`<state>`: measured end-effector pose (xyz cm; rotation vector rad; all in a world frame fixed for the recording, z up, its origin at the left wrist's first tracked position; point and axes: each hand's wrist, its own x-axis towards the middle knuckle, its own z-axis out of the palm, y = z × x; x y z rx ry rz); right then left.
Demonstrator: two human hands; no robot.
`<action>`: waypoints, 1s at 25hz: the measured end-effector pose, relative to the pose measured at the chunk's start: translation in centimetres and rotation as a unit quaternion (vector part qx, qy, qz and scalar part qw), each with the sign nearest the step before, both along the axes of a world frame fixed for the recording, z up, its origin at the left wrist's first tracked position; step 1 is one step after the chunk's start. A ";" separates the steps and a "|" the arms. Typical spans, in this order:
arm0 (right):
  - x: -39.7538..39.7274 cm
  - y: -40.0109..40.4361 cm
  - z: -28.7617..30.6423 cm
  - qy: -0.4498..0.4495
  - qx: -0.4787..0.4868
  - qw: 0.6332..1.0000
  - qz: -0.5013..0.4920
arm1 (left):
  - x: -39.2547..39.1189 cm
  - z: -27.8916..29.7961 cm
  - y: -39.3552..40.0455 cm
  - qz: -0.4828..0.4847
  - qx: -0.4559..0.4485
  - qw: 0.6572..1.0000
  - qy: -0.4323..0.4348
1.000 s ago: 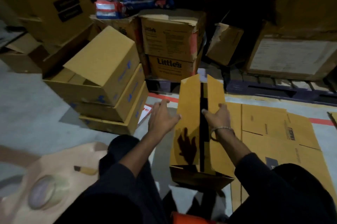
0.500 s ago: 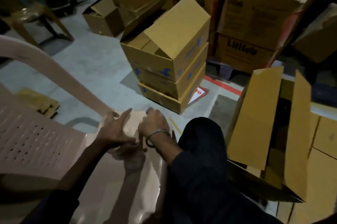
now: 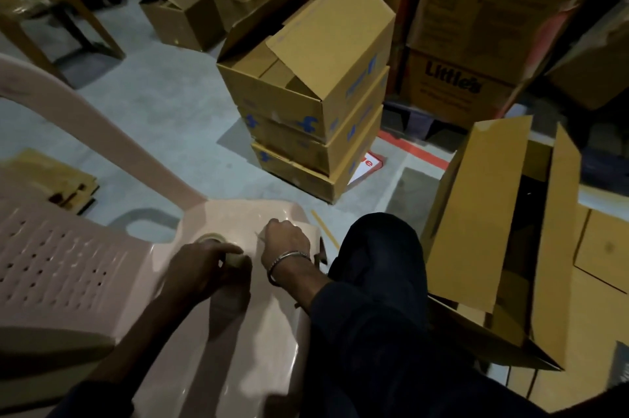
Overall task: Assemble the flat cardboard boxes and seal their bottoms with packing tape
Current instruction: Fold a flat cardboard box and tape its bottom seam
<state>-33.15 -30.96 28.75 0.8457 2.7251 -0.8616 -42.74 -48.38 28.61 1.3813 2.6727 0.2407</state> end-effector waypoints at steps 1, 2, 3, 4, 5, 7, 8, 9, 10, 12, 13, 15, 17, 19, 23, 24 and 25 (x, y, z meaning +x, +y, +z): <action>0.2 0.3 0.2 0.005 -0.012 1.000 -0.011 | -0.1 0.0 0.1 -0.008 0.001 1.000 0.009; 0.4 0.7 0.5 0.015 -0.024 0.999 -0.027 | -0.1 0.0 0.3 -0.011 0.002 1.000 0.015; 0.7 1.1 0.9 0.030 -0.036 0.998 -0.049 | 0.0 0.1 0.7 0.000 0.010 1.000 0.018; 0.9 1.8 1.4 0.048 -0.047 0.995 -0.070 | 0.1 0.6 1.4 0.038 0.021 0.999 0.000; 1.2 2.6 2.1 0.069 -0.061 0.992 -0.088 | 0.1 1.2 2.2 0.087 0.036 0.995 -0.041; 2.0 5.1 3.9 0.114 -0.073 0.984 -0.119 | 0.4 2.8 5.0 0.149 0.095 0.977 -0.119; 2.7 6.6 5.1 0.134 -0.073 0.979 -0.137 | 0.8 3.6 6.8 0.157 0.126 0.969 -0.144; 3.6 8.4 6.4 0.156 -0.076 0.971 -0.163 | 1.5 4.6 9.1 0.153 0.159 0.961 -0.168; 4.7 10.3 7.5 0.176 -0.080 0.962 -0.193 | 2.2 5.6 11.7 0.147 0.201 0.948 -0.196; 7.7 14.3 9.7 0.213 -0.079 0.943 -0.242 | 4.6 7.8 17.3 0.131 0.276 0.913 -0.269; 9.7 16.4 10.5 0.234 -0.069 0.935 -0.256 | 5.9 9.0 20.3 0.120 0.304 0.896 -0.302; 14.2 20.5 11.5 0.244 -0.043 0.928 -0.278 | 8.8 11.0 25.6 0.085 0.352 0.860 -0.359; 19.5 24.1 11.1 0.230 -0.030 0.916 -0.327 | 12.4 12.1 29.7 0.053 0.375 0.833 -0.404; 25.1 26.6 10.0 0.212 -0.043 0.894 -0.391 | 16.1 11.9 32.3 0.029 0.365 0.821 -0.438; 34.9 29.4 6.7 0.179 -0.046 0.867 -0.462 | 22.4 8.4 36.2 0.018 0.284 0.810 -0.513; 36.6 29.7 5.4 0.180 -0.053 0.859 -0.477 | 23.7 7.1 36.7 0.017 0.260 0.812 -0.523; 37.9 29.8 4.0 0.180 -0.066 0.851 -0.489 | 24.7 5.7 36.9 0.020 0.238 0.812 -0.533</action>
